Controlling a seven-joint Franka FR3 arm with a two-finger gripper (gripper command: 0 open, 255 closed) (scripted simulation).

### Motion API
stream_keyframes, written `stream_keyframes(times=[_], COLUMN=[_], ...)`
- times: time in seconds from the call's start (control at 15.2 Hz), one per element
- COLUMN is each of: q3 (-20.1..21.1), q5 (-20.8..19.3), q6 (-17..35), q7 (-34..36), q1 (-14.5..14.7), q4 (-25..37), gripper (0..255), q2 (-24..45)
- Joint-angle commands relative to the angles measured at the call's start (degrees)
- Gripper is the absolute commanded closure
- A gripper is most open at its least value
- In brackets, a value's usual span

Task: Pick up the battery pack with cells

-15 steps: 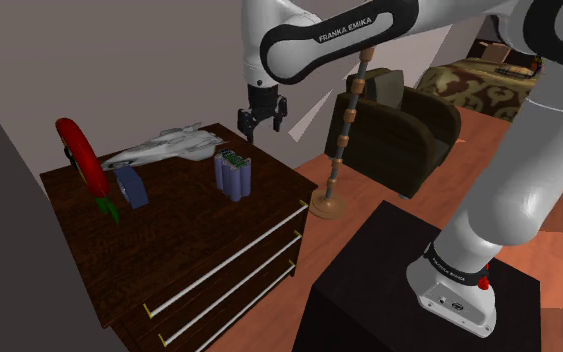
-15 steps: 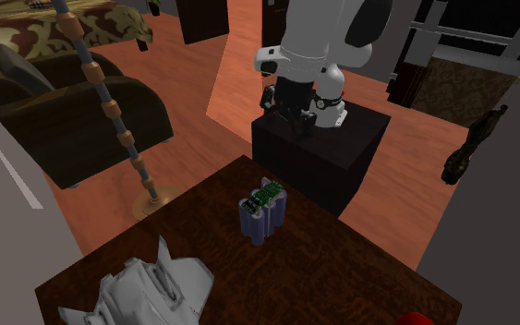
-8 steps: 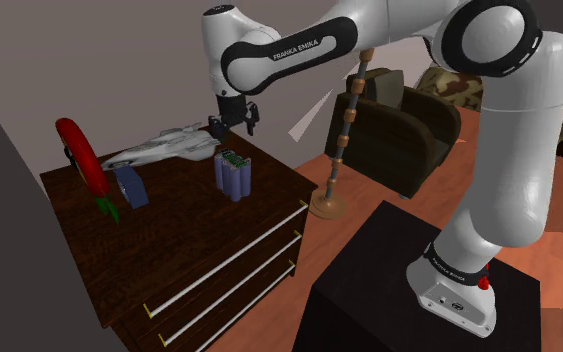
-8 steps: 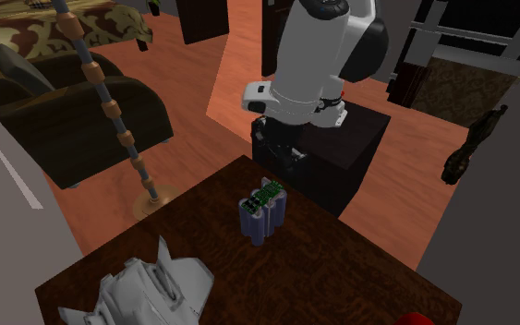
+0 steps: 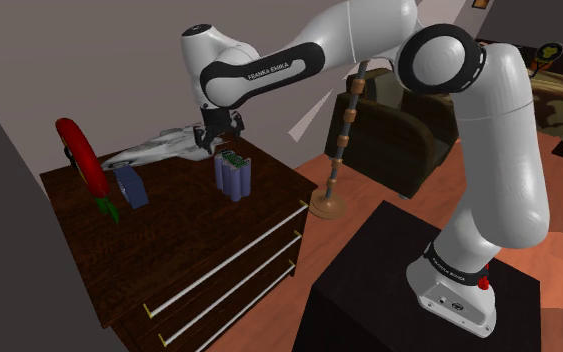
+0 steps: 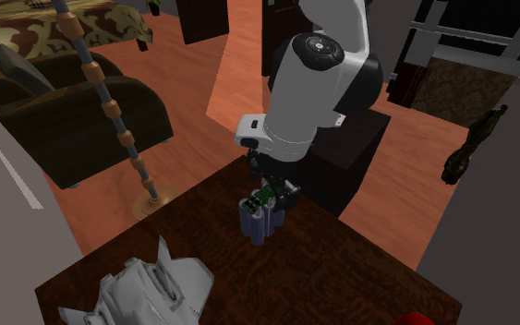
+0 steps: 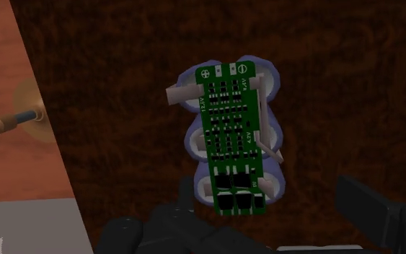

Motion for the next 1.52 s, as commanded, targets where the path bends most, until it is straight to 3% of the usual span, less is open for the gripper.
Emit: stream_keyframes(times=[0.0,0.26,0.33,0.92,1.45], q3=[-0.2,-0.3,-0.3,-0.3,0.1], q5=[-0.3,-0.6,-0.6,-0.6,0.3], q6=[1.0,2.6,2.6,2.6,-2.3], q7=[0.3,0.7,0.7,0.7,-0.7], q1=[0.0,0.0,0.0,0.0,0.1], q4=[-0.3,-1.2,-1.3,-1.2,2.1], gripper=[0,0,255,255,255], q2=[0.8,1.5,1.4,1.5,-0.4])
